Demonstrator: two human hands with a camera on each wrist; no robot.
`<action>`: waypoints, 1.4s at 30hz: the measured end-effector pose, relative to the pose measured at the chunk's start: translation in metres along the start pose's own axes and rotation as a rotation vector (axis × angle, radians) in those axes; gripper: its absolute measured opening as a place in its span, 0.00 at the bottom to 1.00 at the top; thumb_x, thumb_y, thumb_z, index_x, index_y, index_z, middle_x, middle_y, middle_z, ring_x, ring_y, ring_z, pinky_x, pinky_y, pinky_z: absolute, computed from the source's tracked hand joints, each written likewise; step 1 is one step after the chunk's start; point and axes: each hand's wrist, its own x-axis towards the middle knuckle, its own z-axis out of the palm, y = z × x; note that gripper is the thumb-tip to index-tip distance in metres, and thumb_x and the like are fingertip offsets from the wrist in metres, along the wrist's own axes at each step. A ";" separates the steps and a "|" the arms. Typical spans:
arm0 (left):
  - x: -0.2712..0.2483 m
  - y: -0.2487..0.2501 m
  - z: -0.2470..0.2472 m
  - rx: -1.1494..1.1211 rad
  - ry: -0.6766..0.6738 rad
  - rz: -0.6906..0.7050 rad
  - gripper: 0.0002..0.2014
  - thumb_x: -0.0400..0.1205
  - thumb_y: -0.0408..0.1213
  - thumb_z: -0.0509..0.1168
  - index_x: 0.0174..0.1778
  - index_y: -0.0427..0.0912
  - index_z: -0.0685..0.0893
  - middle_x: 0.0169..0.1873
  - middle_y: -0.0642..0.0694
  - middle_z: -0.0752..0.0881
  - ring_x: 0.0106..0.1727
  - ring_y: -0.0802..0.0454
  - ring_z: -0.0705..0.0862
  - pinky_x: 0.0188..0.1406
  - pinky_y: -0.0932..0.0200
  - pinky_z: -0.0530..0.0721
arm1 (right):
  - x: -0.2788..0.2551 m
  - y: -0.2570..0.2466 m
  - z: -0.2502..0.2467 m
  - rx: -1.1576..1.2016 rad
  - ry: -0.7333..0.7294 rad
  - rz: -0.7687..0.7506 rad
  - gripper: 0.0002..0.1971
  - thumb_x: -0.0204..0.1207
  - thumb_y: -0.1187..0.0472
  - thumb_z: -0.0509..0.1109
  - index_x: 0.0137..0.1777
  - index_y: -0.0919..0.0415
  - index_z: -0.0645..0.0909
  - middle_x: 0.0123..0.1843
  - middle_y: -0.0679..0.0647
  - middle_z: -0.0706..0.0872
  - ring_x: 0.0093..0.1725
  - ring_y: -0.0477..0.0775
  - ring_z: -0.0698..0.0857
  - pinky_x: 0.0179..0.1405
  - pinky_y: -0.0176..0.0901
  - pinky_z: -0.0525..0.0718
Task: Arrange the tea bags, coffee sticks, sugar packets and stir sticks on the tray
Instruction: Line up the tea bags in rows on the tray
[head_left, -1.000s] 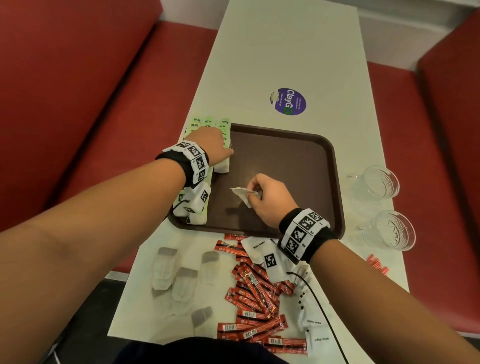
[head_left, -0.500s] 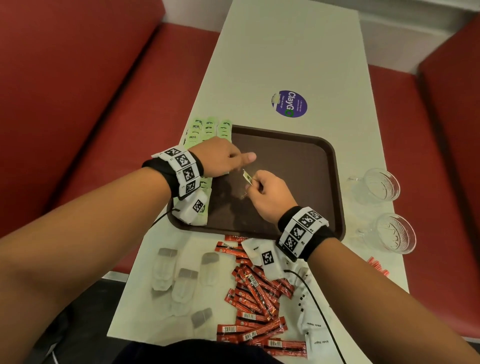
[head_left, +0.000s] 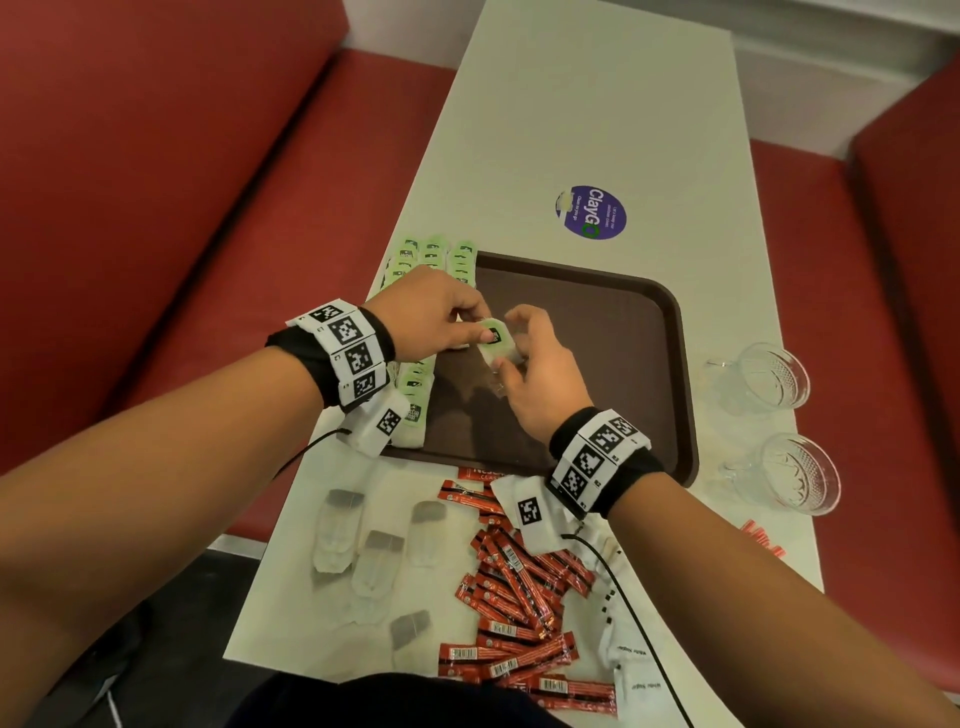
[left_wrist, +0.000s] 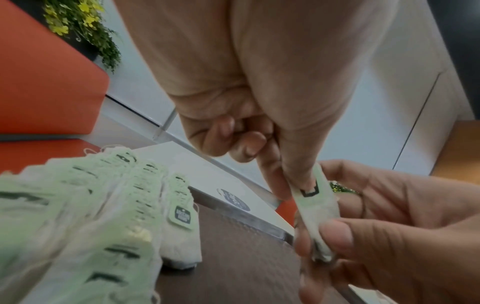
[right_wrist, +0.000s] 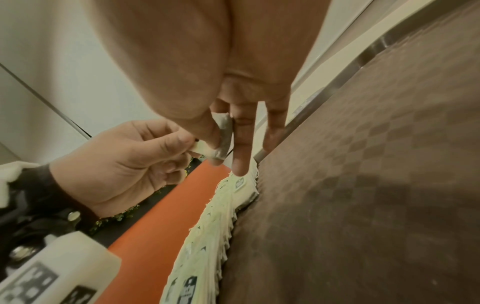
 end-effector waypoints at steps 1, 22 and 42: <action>0.000 -0.002 -0.001 -0.004 0.006 -0.018 0.04 0.80 0.47 0.73 0.45 0.51 0.89 0.25 0.63 0.79 0.29 0.71 0.76 0.28 0.76 0.67 | 0.000 0.000 0.001 -0.004 -0.011 0.010 0.25 0.82 0.63 0.69 0.74 0.47 0.64 0.53 0.50 0.89 0.47 0.48 0.88 0.50 0.45 0.86; 0.054 -0.029 0.010 0.481 -0.116 -0.362 0.20 0.80 0.57 0.67 0.54 0.43 0.81 0.47 0.45 0.85 0.49 0.43 0.83 0.45 0.51 0.82 | -0.029 0.007 -0.016 -0.575 -0.675 0.126 0.17 0.80 0.67 0.64 0.61 0.52 0.89 0.57 0.49 0.90 0.57 0.52 0.87 0.57 0.40 0.83; -0.058 0.010 -0.005 0.302 -0.178 -0.198 0.09 0.83 0.56 0.64 0.48 0.57 0.81 0.38 0.56 0.85 0.39 0.58 0.82 0.36 0.57 0.77 | -0.055 -0.029 0.013 -0.634 -0.581 -0.190 0.11 0.76 0.54 0.73 0.57 0.52 0.87 0.52 0.49 0.86 0.51 0.53 0.84 0.52 0.47 0.84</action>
